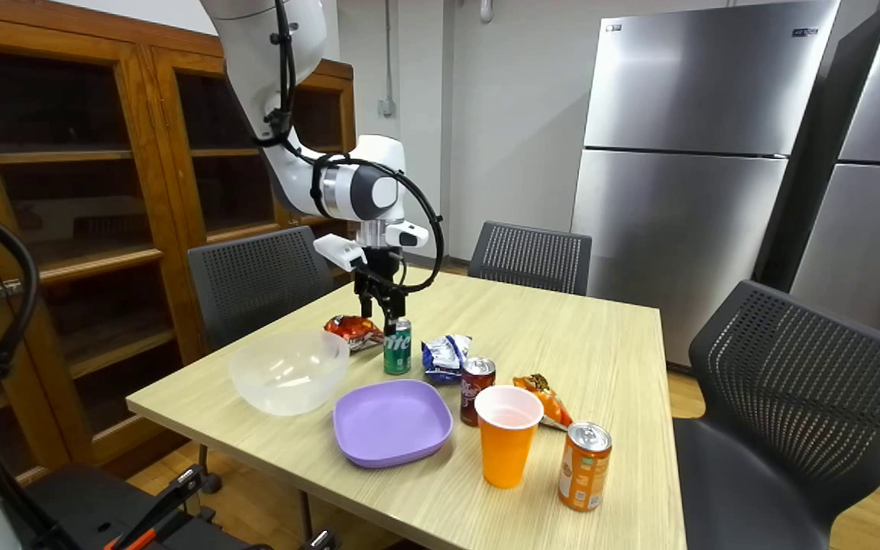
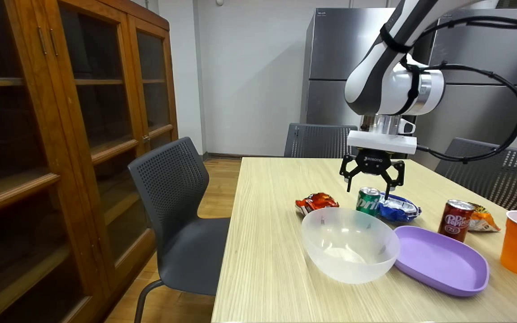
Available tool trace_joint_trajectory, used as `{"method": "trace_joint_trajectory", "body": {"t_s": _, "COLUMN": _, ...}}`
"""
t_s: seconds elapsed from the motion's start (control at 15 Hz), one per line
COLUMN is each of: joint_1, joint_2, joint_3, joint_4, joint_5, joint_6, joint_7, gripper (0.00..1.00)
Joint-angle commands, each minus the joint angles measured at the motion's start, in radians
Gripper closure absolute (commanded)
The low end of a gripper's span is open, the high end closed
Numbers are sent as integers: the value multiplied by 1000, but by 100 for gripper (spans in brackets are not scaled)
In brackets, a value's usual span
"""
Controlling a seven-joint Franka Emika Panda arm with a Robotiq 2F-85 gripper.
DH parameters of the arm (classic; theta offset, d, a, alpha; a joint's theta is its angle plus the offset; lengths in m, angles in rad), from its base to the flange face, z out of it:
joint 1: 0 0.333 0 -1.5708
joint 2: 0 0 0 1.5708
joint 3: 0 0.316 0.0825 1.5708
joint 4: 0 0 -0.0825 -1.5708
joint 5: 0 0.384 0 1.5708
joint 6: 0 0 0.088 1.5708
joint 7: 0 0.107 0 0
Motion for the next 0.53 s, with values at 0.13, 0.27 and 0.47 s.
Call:
{"method": "trace_joint_trajectory", "body": {"t_s": 0.13, "joint_1": 37, "joint_2": 108, "joint_3": -38, "joint_4": 146, "joint_5": -17, "joint_6": -49, "joint_7": 69, "gripper": 0}}
{"method": "trace_joint_trajectory", "body": {"t_s": 0.27, "joint_1": 43, "joint_2": 133, "joint_3": -46, "joint_4": 176, "joint_5": -17, "joint_6": -55, "joint_7": 77, "gripper": 0}}
{"method": "trace_joint_trajectory", "body": {"t_s": 0.47, "joint_1": 48, "joint_2": 160, "joint_3": -55, "joint_4": 211, "joint_5": -14, "joint_6": -69, "joint_7": 88, "gripper": 0}}
